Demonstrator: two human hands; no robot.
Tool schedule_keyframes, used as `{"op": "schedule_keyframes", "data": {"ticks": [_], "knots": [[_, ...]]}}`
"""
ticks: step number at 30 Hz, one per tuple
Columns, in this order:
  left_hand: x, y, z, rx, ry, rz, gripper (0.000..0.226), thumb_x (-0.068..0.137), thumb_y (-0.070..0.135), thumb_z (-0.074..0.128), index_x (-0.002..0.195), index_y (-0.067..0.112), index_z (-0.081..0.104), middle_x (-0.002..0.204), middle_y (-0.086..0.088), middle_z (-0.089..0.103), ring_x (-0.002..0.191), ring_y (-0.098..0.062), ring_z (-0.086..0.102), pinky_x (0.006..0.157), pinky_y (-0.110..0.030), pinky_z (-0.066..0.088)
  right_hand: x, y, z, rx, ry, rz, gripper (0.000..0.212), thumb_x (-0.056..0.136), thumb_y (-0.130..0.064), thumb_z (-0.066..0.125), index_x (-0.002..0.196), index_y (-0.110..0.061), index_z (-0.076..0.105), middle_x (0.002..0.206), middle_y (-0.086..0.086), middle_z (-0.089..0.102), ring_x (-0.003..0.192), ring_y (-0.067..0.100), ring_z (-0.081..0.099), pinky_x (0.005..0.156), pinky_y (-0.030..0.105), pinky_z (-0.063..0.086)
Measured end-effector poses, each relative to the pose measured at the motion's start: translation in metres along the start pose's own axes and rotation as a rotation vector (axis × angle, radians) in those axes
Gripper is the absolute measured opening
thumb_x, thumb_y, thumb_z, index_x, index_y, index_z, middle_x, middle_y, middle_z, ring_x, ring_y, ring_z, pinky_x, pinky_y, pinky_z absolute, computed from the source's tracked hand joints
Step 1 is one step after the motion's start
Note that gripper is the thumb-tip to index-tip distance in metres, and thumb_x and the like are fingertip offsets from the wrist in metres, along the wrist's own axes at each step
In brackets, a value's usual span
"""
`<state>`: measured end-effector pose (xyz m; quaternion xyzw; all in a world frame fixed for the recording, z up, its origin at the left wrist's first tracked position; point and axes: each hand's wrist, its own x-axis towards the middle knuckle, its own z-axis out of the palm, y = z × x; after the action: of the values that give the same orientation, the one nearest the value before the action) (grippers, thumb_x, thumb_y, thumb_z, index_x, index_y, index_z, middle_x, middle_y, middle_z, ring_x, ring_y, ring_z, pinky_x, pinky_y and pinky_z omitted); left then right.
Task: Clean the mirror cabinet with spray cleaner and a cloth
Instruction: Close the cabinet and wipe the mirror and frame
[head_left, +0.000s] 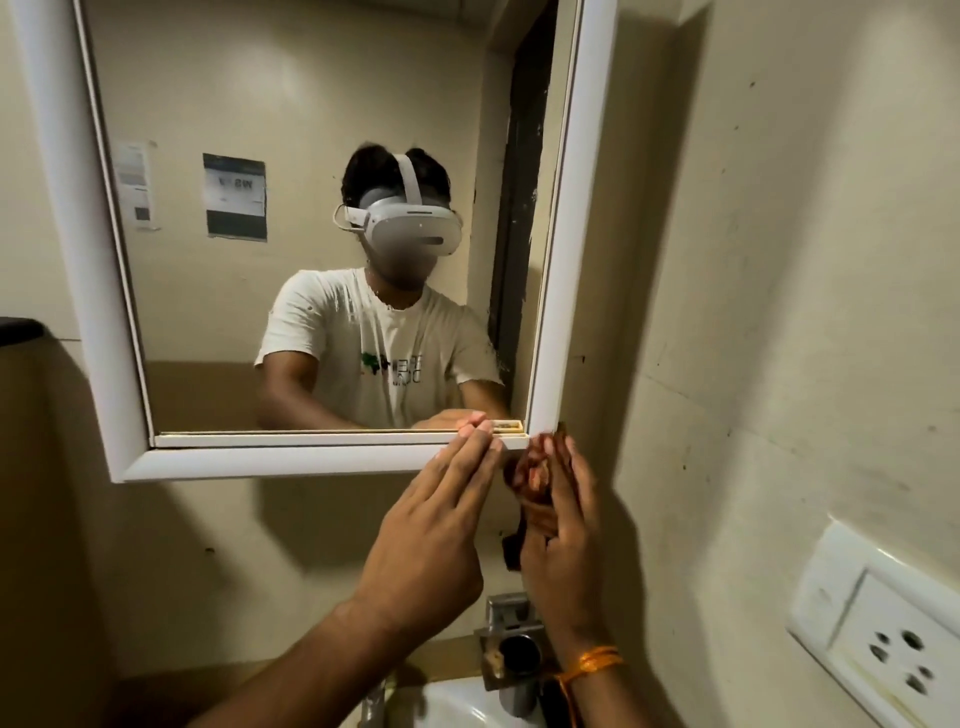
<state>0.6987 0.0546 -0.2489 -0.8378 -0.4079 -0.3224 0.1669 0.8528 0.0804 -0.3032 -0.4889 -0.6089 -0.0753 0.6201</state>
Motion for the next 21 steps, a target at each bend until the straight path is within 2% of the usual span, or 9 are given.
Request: {"op": "schedule_keyframes", "data": {"ticks": [3, 5, 8, 10, 12, 15, 18, 19, 21], "knots": [[-0.001, -0.005, -0.006, -0.001, -0.029, 0.016, 0.083, 0.07, 0.012, 0.036, 0.152, 0.012, 0.025, 0.163, -0.004, 0.01, 0.15, -0.015, 0.002, 0.119, -0.037, 0.024, -0.036, 0.0, 0.003, -0.011, -0.1, 0.141, 0.091, 0.084, 0.011, 0.064, 0.145, -0.045, 0.024, 0.156, -0.011, 0.028, 0.144, 0.016, 0.031, 0.11, 0.039, 0.041], [-0.001, -0.01, -0.01, -0.003, -0.059, 0.044, 0.084, 0.071, 0.012, 0.044, 0.153, 0.015, 0.024, 0.163, -0.002, 0.005, 0.15, -0.012, -0.003, 0.119, -0.036, 0.022, -0.05, -0.005, 0.006, 0.033, -0.084, 0.219, 0.089, 0.083, 0.005, 0.068, 0.145, -0.041, 0.025, 0.152, -0.009, 0.036, 0.141, 0.019, 0.037, 0.112, 0.04, 0.037], [-0.008, -0.015, -0.017, 0.025, -0.061, 0.03, 0.084, 0.072, 0.012, 0.053, 0.152, 0.018, 0.029, 0.163, -0.002, 0.006, 0.15, -0.014, 0.001, 0.119, -0.034, 0.019, -0.043, -0.032, 0.001, 0.211, 0.046, 0.302, 0.082, 0.083, -0.002, 0.072, 0.141, -0.046, 0.036, 0.147, -0.017, 0.041, 0.137, 0.01, 0.041, 0.107, 0.029, 0.043], [-0.018, -0.018, -0.019, 0.027, -0.04, -0.022, 0.083, 0.07, 0.012, 0.058, 0.149, 0.017, 0.035, 0.162, -0.004, 0.014, 0.148, -0.016, 0.012, 0.116, -0.034, 0.02, -0.026, -0.047, -0.002, 0.183, 0.187, 0.215, 0.07, 0.081, 0.0, 0.073, 0.141, -0.026, 0.047, 0.145, -0.007, 0.045, 0.133, 0.009, 0.045, 0.102, 0.015, 0.044], [-0.031, -0.023, -0.019, 0.019, -0.006, -0.088, 0.079, 0.068, 0.011, 0.059, 0.145, 0.015, 0.042, 0.159, -0.007, 0.025, 0.144, -0.019, 0.024, 0.115, -0.035, 0.028, -0.008, -0.054, 0.002, 0.165, 0.294, 0.198, 0.062, 0.081, -0.001, 0.073, 0.138, -0.011, 0.052, 0.143, 0.003, 0.049, 0.131, 0.013, 0.048, 0.102, 0.008, 0.039], [-0.048, -0.037, -0.024, 0.03, 0.063, -0.224, 0.072, 0.068, 0.011, 0.055, 0.139, 0.012, 0.048, 0.154, -0.009, 0.033, 0.137, -0.025, 0.033, 0.108, -0.037, 0.037, 0.0, -0.061, 0.025, 0.185, 0.367, 0.252, 0.056, 0.082, 0.002, 0.072, 0.135, -0.003, 0.055, 0.145, 0.008, 0.048, 0.133, 0.02, 0.047, 0.107, 0.011, 0.034], [-0.062, -0.054, -0.036, 0.052, 0.104, -0.367, 0.069, 0.071, 0.007, 0.063, 0.138, 0.012, 0.049, 0.153, -0.009, 0.034, 0.132, -0.027, 0.038, 0.098, -0.041, 0.044, -0.004, -0.073, 0.044, 0.193, 0.446, 0.296, 0.053, 0.084, 0.001, 0.071, 0.134, -0.002, 0.056, 0.147, 0.006, 0.046, 0.137, 0.022, 0.044, 0.111, 0.026, 0.037], [-0.065, -0.06, -0.041, 0.076, 0.109, -0.402, 0.071, 0.07, 0.007, 0.068, 0.138, 0.011, 0.049, 0.151, -0.009, 0.035, 0.13, -0.027, 0.039, 0.095, -0.042, 0.046, -0.004, -0.077, 0.049, 0.206, 0.468, 0.312, 0.052, 0.084, 0.0, 0.071, 0.134, -0.001, 0.056, 0.147, 0.007, 0.047, 0.137, 0.023, 0.044, 0.111, 0.026, 0.037], [-0.071, -0.071, -0.05, 0.13, 0.117, -0.445, 0.074, 0.069, 0.007, 0.072, 0.138, 0.011, 0.048, 0.149, -0.01, 0.036, 0.128, -0.028, 0.04, 0.096, -0.044, 0.045, -0.005, -0.088, 0.053, 0.234, 0.492, 0.348, 0.051, 0.084, 0.0, 0.071, 0.133, 0.0, 0.056, 0.146, 0.011, 0.048, 0.136, 0.025, 0.044, 0.11, 0.016, 0.033]]}}
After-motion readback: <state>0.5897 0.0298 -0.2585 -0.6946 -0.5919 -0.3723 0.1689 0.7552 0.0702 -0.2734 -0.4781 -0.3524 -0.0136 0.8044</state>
